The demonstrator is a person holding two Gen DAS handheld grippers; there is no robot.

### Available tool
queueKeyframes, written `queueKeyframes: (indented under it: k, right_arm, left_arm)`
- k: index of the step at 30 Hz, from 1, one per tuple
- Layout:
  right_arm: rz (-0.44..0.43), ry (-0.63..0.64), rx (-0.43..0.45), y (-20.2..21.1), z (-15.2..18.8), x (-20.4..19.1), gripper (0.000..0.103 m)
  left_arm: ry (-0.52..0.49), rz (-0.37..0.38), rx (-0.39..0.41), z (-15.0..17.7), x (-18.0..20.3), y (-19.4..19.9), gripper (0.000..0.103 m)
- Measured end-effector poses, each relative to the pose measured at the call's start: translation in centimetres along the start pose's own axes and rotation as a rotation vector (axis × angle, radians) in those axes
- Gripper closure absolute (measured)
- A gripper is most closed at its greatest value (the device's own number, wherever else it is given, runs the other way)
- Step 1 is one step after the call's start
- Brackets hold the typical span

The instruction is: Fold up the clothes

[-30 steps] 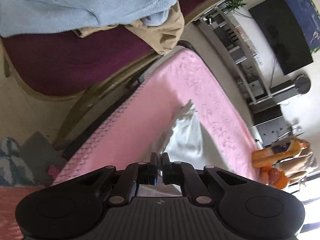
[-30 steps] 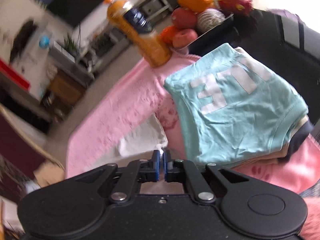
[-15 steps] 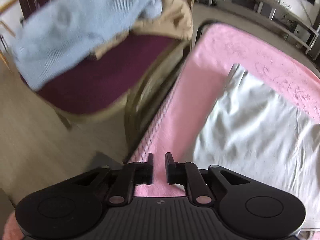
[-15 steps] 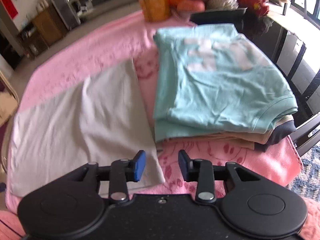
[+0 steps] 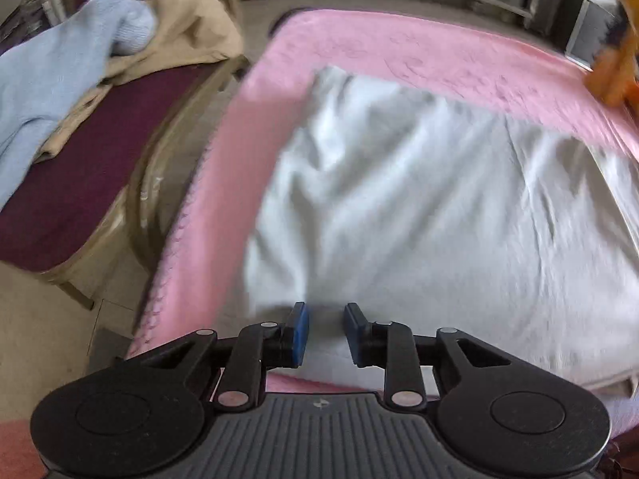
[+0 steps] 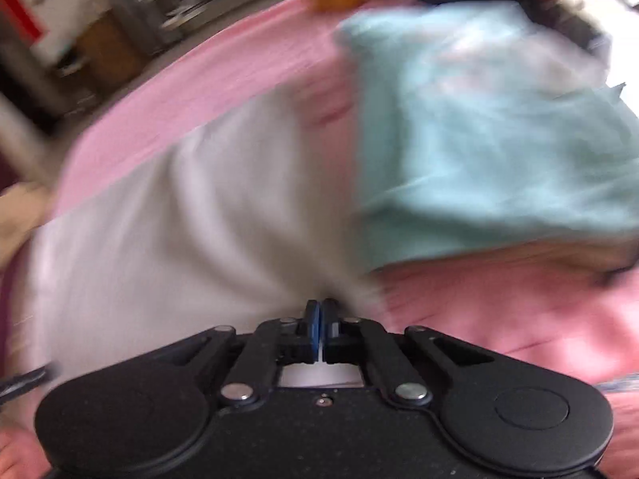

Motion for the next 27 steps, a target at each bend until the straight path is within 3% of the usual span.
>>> queueKeyframes:
  k: [1,2,6,10,13,17,20,24,27]
  right_arm:
    - [0.050,-0.010,0.027,0.4,-0.4,0.9,0.101]
    - [0.032,-0.025,0.033,0.8,-0.7,0.8,0.095]
    - [-0.056,-0.084,0.052,2.4,-1.9,-0.2,0.094]
    - [-0.179,-0.047,0.145,6.9,-6.9,-4.5,0.090]
    - [-0.232,0.002,0.217,8.5,-10.8,-7.1,0.083]
    - [-0.249,0.053,0.237,5.6,-14.0,-8.6,0.079]
    - [-0.221,0.071,0.202,0.9,-14.5,-8.2,0.079]
    - [-0.229,-0.057,0.201,-2.9,-14.4,-6.2,0.079]
    - [-0.211,-0.166,0.160,-5.1,-14.2,-4.5,0.079]
  left_arm:
    - [0.027,-0.013,0.001,-0.2,-0.6,0.1,0.081]
    - [0.054,-0.017,0.010,-0.4,-1.2,0.3,0.083]
    - [0.127,0.045,0.095,-3.2,-2.1,2.5,0.086]
    - [0.136,0.091,0.202,-7.6,-2.3,5.1,0.086]
    - [0.115,0.118,0.238,-10.5,-1.8,5.2,0.086]
    - [0.072,0.111,0.226,-13.2,-1.4,2.2,0.083]
    - [0.135,0.148,0.174,-14.4,-1.6,-1.3,0.083]
    - [0.227,0.227,0.129,-15.8,-2.1,-4.8,0.083]
    - [0.255,0.215,0.107,-16.5,-2.6,-6.5,0.083]
Point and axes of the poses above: each gripper's, at about its wrist camera, not at the fingertips, and y roughly against the way its jaws point, x to its right, z to its underside, the point moved 10 cm from there along -y, roughly the way its jaws point, and after that the axes turned 6 degrees about x, right-handed, at the moved point
